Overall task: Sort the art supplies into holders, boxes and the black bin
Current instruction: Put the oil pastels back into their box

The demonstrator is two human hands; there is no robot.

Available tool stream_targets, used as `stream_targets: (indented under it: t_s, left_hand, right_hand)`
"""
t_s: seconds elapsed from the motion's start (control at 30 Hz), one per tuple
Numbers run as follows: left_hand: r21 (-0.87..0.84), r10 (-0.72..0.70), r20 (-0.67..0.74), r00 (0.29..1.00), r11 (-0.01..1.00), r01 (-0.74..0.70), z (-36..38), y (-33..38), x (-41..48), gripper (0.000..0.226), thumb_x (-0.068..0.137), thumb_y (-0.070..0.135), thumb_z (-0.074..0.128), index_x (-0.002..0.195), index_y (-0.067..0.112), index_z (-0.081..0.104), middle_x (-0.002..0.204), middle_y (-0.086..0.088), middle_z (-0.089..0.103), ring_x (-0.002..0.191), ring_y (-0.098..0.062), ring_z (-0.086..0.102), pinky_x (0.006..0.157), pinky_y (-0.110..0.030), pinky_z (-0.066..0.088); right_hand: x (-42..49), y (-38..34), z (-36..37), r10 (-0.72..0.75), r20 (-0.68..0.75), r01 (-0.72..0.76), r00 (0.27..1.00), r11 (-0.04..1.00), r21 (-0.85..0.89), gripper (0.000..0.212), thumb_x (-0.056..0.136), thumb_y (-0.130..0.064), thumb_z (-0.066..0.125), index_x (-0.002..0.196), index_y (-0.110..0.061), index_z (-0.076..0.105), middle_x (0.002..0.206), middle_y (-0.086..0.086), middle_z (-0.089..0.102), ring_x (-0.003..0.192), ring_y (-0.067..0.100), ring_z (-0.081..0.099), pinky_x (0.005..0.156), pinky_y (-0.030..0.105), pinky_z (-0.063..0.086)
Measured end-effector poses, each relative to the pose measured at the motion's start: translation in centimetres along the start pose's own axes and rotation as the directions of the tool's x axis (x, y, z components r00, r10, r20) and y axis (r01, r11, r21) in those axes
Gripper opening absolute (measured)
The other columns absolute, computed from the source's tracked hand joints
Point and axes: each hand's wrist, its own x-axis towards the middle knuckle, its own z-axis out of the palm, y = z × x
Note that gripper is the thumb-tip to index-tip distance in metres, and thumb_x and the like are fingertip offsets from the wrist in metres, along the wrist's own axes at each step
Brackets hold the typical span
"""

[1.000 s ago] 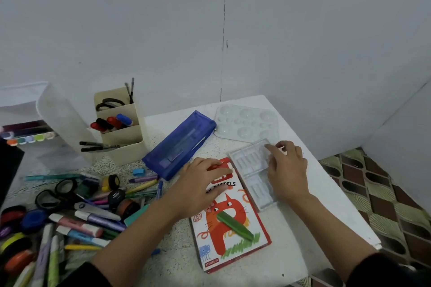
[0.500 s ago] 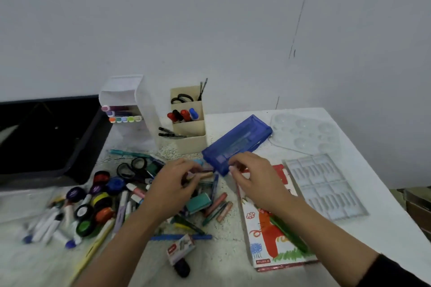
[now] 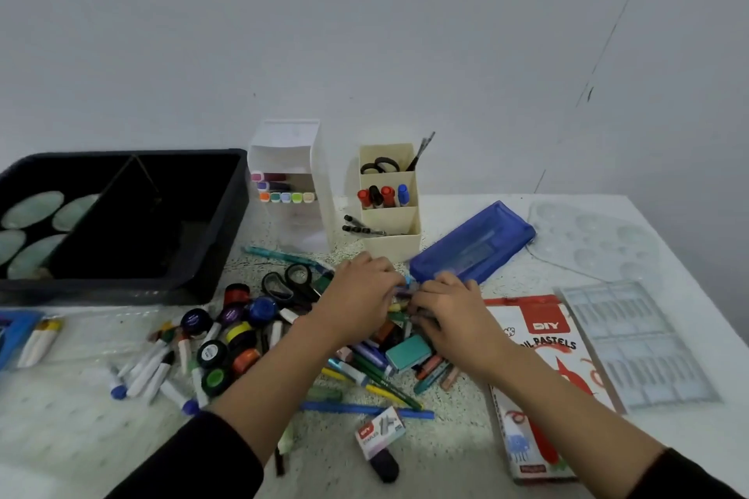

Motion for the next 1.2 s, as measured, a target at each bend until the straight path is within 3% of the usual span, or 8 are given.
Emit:
stream_targets:
  t_s: [0.1,0.23,0.37,0.5,0.73,0.83,1.0,1.2]
  left_hand:
    - [0.004,0.066,0.064,0.996,0.998,-0.066,-0.3,-0.7,1.5,0.030,0.097,0.008,0.054,0.119,0.021,0.070,0.113,-0.002,0.059,0.105,-0.026,0.053,0.086,-0.041,0.047]
    - [0.128,0.149,0.081,0.986,0.979,-0.158,-0.6,-0.6,2.6,0.022,0.098,0.030,0.057,0.112,0.024,0.072,0.102,-0.002,0.057,0.098,-0.025,0.054,0.075,-0.035,0.043]
    - [0.088,0.170,0.039,0.985,0.981,-0.173,0.3,-0.9,3.0,0.020,0.095,0.028,0.060,0.109,0.020,0.071,0.099,-0.003,0.056,0.094,-0.027,0.059,0.068,-0.031,0.037]
    - [0.017,0.218,0.046,0.975,0.976,-0.219,0.5,-0.8,3.3,0.019,0.097,0.027,0.061,0.109,0.013,0.066,0.104,-0.004,0.053,0.095,-0.026,0.058,0.073,-0.035,0.046]
    - [-0.058,0.246,-0.122,0.962,0.965,-0.254,-1.9,0.4,2.2,0.010,0.098,0.030,0.061,0.105,0.024,0.064,0.103,0.007,0.061,0.096,-0.014,0.050,0.081,-0.034,0.048]
    - [-0.302,0.190,-0.162,0.968,0.925,-0.231,-3.4,2.4,2.0,0.007,0.095,0.030,0.067,0.100,0.026,0.067,0.094,0.011,0.067,0.089,-0.008,0.054,0.078,-0.028,0.048]
    - [-0.756,0.013,-0.094,0.996,0.650,-0.080,-3.3,7.4,2.8,0.003,0.092,0.022,0.073,0.089,0.020,0.074,0.079,0.004,0.071,0.078,-0.015,0.065,0.073,-0.026,0.054]
    - [-0.816,-0.141,0.045,0.989,0.566,0.117,-0.5,13.8,6.2,0.011,0.095,0.030,0.068,0.090,0.023,0.075,0.083,0.001,0.075,0.081,-0.015,0.072,0.083,-0.042,0.060]
  right_hand:
    - [-0.5,0.3,0.3,0.009,-0.018,-0.008,1.000,0.999,0.047,0.007,0.088,-0.023,0.072,0.090,-0.027,0.065,0.093,-0.012,0.067,0.097,0.018,0.050,0.071,0.037,0.028]
    - [-0.8,0.2,0.6,0.017,-0.033,-0.015,0.999,0.998,0.068,0.012,0.088,-0.024,0.071,0.096,-0.027,0.062,0.098,-0.012,0.067,0.100,0.018,0.051,0.073,0.040,0.036]
    - [-0.9,0.6,0.9,0.071,-0.081,-0.053,0.994,0.977,0.208,0.018,0.092,-0.021,0.068,0.107,-0.030,0.065,0.103,-0.017,0.062,0.100,0.012,0.052,0.078,0.037,0.039]
    - [-0.8,0.9,-0.8,0.382,-0.150,-0.242,0.912,0.796,0.555,0.021,0.092,-0.010,0.070,0.109,-0.023,0.071,0.096,-0.016,0.062,0.092,-0.001,0.057,0.080,0.010,0.041]
    - [-0.8,1.6,-5.1,0.551,-0.075,-0.312,0.831,0.574,0.757,0.016,0.098,-0.015,0.063,0.100,-0.031,0.066,0.089,-0.021,0.066,0.092,0.004,0.063,0.082,0.025,0.050]
    - [-1.5,2.5,-6.9,0.562,-0.137,-0.267,0.816,0.576,0.773,0.017,0.099,-0.011,0.060,0.096,-0.026,0.064,0.081,-0.018,0.064,0.077,0.002,0.059,0.074,0.024,0.044]
    - [-4.1,6.3,-9.1,0.633,-0.153,-0.330,0.759,0.577,0.747,0.006,0.099,-0.017,0.059,0.099,-0.018,0.065,0.084,-0.007,0.068,0.074,0.008,0.062,0.070,0.028,0.051]
    - [-8.5,13.3,-10.7,0.674,-0.119,-0.470,0.729,0.619,0.629,0.017,0.098,-0.020,0.063,0.112,-0.027,0.059,0.086,-0.006,0.070,0.072,0.006,0.066,0.065,0.014,0.047]
